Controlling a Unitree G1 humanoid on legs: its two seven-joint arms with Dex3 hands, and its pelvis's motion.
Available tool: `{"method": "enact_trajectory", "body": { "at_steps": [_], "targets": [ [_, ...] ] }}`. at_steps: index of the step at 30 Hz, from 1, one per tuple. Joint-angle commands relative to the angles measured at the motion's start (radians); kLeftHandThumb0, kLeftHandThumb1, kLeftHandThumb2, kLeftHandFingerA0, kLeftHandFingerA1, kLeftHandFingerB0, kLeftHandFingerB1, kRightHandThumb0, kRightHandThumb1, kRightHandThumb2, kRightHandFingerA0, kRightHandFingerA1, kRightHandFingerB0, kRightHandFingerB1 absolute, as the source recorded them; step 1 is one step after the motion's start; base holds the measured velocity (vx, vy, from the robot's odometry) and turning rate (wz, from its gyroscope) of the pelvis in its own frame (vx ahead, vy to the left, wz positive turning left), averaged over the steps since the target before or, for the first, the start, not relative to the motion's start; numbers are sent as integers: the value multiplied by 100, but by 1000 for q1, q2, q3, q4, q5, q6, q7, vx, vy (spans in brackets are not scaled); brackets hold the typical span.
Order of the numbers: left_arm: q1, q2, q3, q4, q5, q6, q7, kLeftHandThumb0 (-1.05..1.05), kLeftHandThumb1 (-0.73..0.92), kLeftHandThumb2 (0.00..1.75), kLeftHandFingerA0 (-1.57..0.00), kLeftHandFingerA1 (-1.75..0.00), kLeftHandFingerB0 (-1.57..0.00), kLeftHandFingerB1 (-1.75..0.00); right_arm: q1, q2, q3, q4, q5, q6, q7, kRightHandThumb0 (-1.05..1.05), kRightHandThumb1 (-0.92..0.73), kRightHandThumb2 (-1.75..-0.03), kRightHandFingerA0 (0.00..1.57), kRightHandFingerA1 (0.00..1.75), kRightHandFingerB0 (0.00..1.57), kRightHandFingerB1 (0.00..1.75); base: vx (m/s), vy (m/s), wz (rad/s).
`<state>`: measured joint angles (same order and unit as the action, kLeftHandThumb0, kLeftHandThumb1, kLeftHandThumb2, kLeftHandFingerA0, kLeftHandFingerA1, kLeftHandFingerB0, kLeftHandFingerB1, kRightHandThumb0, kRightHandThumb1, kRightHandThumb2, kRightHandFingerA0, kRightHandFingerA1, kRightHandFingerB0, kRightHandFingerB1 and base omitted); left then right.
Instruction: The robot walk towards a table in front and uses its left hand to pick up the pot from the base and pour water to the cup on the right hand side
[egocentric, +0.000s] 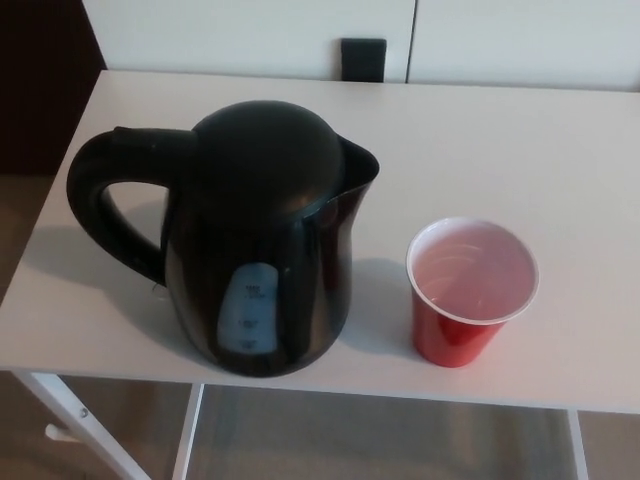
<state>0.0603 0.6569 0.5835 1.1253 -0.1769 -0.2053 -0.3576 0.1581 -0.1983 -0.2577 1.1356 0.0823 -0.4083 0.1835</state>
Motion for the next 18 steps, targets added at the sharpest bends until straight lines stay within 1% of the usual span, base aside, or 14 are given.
{"method": "enact_trajectory", "body": {
  "at_steps": [1, 2, 3, 4, 5, 6, 7, 8, 9, 11, 12, 13, 14, 18],
  "targets": [
    [45, 68, 104, -260, -149, 0, -128, -69, 24, 97, -4, -80, 0, -56, 48, -11, 8, -88, -5, -30, -21, -49, -50, -71, 30, 47, 12, 40, 0, 0, 0],
    [52, 67, 110, -298, -153, 14, -126, -69, 24, 97, -4, -80, 0, -56, 50, -10, 9, -95, -3, -28, -20, -49, -50, -71, 30, 47, 12, 40, 0, 0, 0],
    [68, 47, 139, -482, -203, 63, -120, -63, 33, 101, 0, -114, 0, -56, 31, -1, -7, -84, 29, -39, 24, -54, -45, -72, 28, 50, 9, 41, 0, 0, 0],
    [70, 48, 151, -546, -225, 73, -135, -69, 37, 88, 0, -117, 0, -66, 26, -2, 4, -78, 15, -46, 17, -57, -45, -74, 28, 49, 9, 41, 0, 0, 0],
    [71, 48, 154, -562, -229, 77, -139, -69, 37, 88, 0, -117, 0, -66, 25, -2, 7, -77, 10, -48, 13, -57, -45, -74, 28, 49, 9, 41, 0, 0, 0],
    [77, 48, 160, -618, -242, 96, -145, -77, 31, 97, -13, -83, 0, -64, 28, -2, 13, -78, 4, -53, 15, -59, -44, -74, 30, 49, 9, 41, 0, 0, 0],
    [82, 54, 159, -676, -246, 106, -152, -85, 36, 97, -20, -87, -2, -72, 38, 4, 20, -88, 0, -72, 23, -58, -45, -74, 28, 50, 8, 41, 0, 0, 0],
    [78, 56, 154, -713, -253, 111, -158, -98, 32, 87, -26, -100, -9, -86, 42, 6, 31, -99, -12, -75, 12, -53, -46, -72, 29, 50, 11, 41, 0, 0, 0],
    [71, 57, 144, -769, -264, 125, -167, -93, 52, 55, -10, -131, -5, -118, 50, 9, 45, -119, -29, -76, -3, -53, -46, -71, 30, 50, 12, 42, 0, 0, 0],
    [62, 64, 128, -828, -276, 155, -180, -100, 48, 54, -16, -129, -13, -118, 54, 9, 58, -127, -45, -78, -19, -55, -45, -73, 30, 50, 11, 42, 0, 0, 0],
    [58, 63, 118, -864, -282, 179, -177, -78, 30, 95, -34, -100, -13, -85, 54, 6, 62, -123, -50, -75, -25, -54, -45, -73, 30, 50, 11, 42, 0, 0, 0],
    [57, 60, 111, -895, -285, 201, -169, -78, 30, 95, -34, -100, -13, -85, 54, 5, 64, -122, -51, -72, -28, -54, -45, -73, 30, 50, 11, 42, 0, 0, 0],
    [35, 57, 78, -957, -290, 232, -164, -105, 42, 55, -15, -141, -19, -126, 43, 5, 57, -110, -36, -70, -19, -53, -47, -71, 30, 49, 11, 41, 0, 0, 0],
    [-20, 42, -5, -988, -249, 232, -169, -105, 41, 57, -1, -153, 0, -132, 36, 1, 54, -99, -23, -70, -7, -52, -48, -70, 29, 48, 10, 40, 0, 0, 0]
  ]
}}
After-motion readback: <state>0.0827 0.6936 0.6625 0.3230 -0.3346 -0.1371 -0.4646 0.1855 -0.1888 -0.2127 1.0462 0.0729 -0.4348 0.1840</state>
